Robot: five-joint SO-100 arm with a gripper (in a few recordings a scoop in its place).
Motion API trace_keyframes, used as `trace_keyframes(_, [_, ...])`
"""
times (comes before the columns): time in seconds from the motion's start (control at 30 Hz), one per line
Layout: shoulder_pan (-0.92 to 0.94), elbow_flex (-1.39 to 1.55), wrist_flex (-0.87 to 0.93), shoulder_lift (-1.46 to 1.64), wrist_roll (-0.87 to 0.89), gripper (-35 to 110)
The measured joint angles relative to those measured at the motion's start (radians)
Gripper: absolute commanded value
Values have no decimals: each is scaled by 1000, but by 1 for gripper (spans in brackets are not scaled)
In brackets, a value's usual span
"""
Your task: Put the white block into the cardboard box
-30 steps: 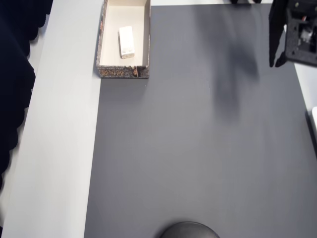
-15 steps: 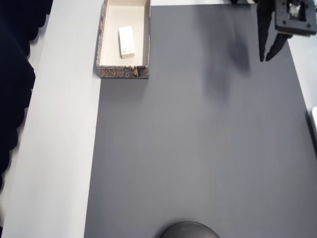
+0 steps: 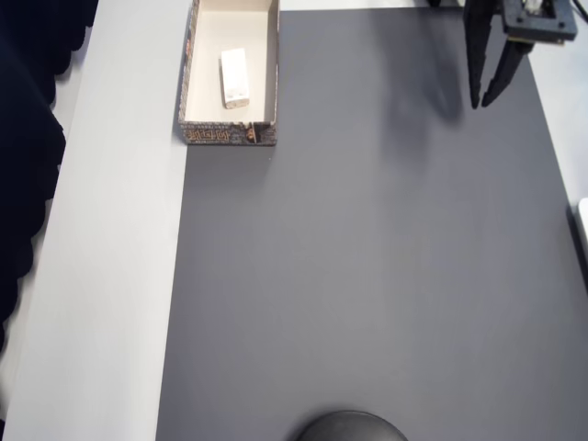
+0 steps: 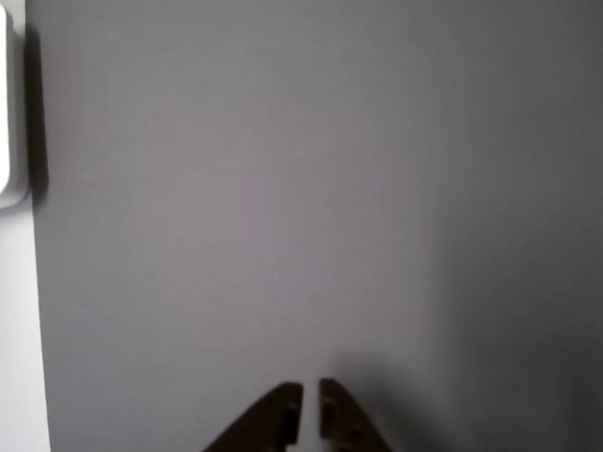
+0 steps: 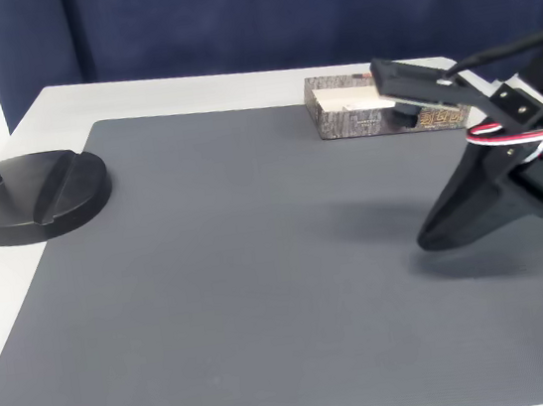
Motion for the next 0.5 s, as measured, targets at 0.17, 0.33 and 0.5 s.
trace_keyframes(0.17, [0, 26, 0, 61, 20, -2])
trace_keyframes(0.33, [0, 103, 31, 195, -6, -2])
trace_keyframes(0.5, [5, 104, 74, 255, 28, -2])
